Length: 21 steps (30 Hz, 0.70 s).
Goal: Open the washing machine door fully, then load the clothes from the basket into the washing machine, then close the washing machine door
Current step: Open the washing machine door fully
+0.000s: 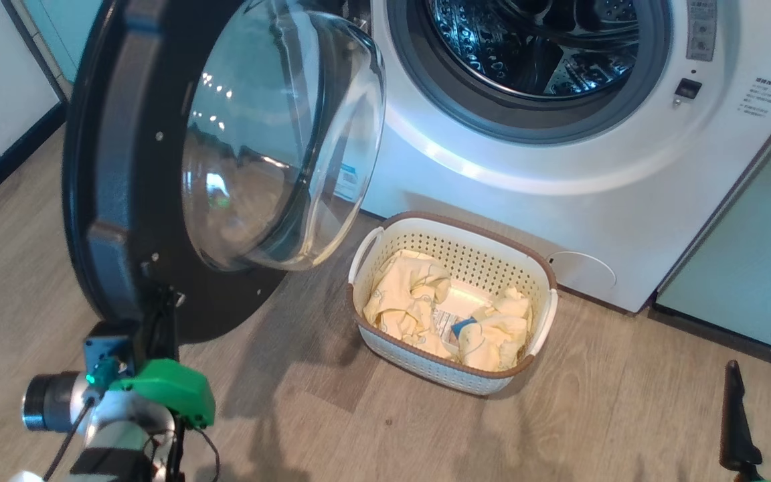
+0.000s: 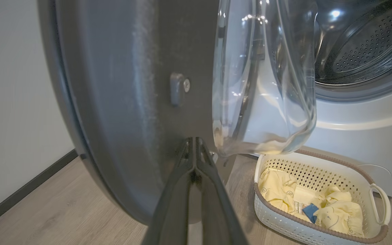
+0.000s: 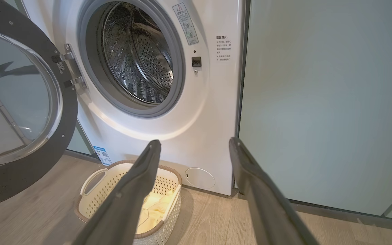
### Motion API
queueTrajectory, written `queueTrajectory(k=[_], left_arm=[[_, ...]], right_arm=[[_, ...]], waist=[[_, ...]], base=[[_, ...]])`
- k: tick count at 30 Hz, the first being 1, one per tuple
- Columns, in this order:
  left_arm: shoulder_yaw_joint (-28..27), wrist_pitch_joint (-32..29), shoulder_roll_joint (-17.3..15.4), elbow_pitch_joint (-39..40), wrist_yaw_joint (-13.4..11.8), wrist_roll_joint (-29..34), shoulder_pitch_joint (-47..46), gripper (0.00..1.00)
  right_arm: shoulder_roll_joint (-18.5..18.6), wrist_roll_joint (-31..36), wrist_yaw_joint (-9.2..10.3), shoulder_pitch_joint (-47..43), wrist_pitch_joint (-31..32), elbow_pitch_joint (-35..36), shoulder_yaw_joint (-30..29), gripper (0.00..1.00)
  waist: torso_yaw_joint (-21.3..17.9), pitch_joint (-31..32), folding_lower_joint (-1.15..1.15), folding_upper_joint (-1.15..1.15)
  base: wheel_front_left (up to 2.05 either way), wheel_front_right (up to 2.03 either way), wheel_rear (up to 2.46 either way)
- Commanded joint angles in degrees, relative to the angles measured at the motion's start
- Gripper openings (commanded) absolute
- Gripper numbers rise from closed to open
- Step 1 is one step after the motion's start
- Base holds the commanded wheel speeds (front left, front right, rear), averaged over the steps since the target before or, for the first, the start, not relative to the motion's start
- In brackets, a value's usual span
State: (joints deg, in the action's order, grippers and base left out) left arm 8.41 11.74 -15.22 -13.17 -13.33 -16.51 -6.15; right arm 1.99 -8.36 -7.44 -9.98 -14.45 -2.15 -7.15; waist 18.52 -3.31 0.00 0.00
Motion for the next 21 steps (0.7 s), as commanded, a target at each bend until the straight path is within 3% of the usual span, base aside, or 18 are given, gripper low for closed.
queueTrajectory(k=[1,21], left_arm=[[-3.13,0.74,-1.96,0.89,-0.06,-0.39,-3.47,0.0],[-6.96,3.2,-2.25,-11.58,0.28,-1.01,-13.22,0.0]], right_arm=[[0.88,0.71,-0.05,2.06,-0.55,1.72,0.92,1.0],[0.88,3.31,-0.05,3.37,-0.55,2.07,-0.66,1.0]], waist=[[-0.02,-0.2,0.0,0.0],[1.98,-4.52,0.0,0.0]], base=[[0.0,0.0,0.0],[0.0,0.0,0.0]])
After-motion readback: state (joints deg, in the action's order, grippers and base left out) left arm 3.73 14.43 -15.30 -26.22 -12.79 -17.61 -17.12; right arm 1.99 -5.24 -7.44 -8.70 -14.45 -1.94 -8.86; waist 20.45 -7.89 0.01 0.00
